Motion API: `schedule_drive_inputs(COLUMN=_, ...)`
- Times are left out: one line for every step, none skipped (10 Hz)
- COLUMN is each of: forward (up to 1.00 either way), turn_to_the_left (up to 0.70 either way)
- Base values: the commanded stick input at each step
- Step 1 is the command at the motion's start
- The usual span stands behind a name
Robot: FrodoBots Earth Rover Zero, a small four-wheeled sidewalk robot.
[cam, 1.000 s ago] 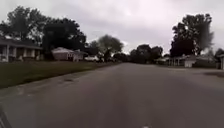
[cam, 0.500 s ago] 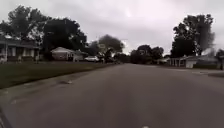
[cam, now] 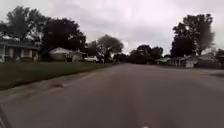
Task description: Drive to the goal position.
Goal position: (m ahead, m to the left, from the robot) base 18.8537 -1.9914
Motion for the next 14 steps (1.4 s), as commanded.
schedule_drive_inputs(forward=0.70, turn_to_the_left=0.00)
schedule_drive_inputs(forward=0.70, turn_to_the_left=0.00)
schedule_drive_inputs(forward=0.70, turn_to_the_left=-0.11)
schedule_drive_inputs(forward=0.70, turn_to_the_left=-0.32)
schedule_drive_inputs(forward=0.70, turn_to_the_left=-0.35)
schedule_drive_inputs(forward=0.70, turn_to_the_left=-0.18)
schedule_drive_inputs(forward=0.70, turn_to_the_left=-0.02)
schedule_drive_inputs(forward=0.70, turn_to_the_left=0.00)
schedule_drive_inputs(forward=0.70, turn_to_the_left=0.00)
schedule_drive_inputs(forward=0.70, turn_to_the_left=0.00)
schedule_drive_inputs(forward=0.70, turn_to_the_left=0.00)
schedule_drive_inputs(forward=0.70, turn_to_the_left=0.00)
schedule_drive_inputs(forward=0.70, turn_to_the_left=0.00)
schedule_drive_inputs(forward=0.70, turn_to_the_left=0.00)
